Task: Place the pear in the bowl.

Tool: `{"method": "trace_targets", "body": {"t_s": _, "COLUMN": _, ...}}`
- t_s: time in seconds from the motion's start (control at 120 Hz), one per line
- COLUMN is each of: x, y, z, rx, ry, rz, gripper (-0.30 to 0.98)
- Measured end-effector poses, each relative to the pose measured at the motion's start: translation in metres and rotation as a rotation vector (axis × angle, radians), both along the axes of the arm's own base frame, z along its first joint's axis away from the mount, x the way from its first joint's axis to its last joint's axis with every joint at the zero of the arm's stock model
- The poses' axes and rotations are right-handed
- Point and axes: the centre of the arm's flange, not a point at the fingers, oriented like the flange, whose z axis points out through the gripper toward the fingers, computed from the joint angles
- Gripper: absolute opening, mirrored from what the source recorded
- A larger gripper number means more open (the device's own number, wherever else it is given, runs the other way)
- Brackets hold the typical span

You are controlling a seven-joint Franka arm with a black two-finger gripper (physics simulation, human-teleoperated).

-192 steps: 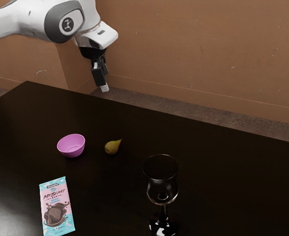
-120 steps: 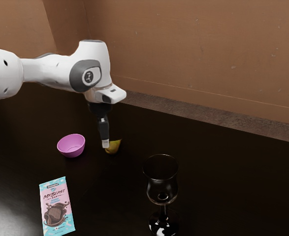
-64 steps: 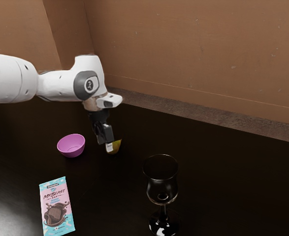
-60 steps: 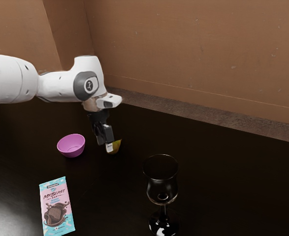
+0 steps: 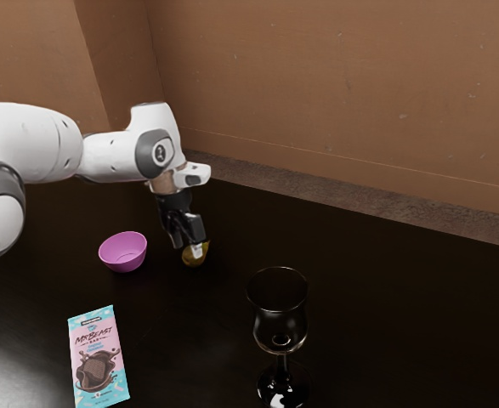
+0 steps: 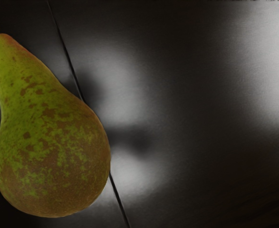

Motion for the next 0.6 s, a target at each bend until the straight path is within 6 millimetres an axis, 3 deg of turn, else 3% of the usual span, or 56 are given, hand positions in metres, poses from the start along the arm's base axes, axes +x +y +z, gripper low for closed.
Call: {"method": "trace_targets", "body": {"t_s": 0.6, "x": 0.027, "y": 0.022, "z": -0.038, "rx": 0.009, "ry": 0.005, "rz": 0.077, "gripper": 0.52}}
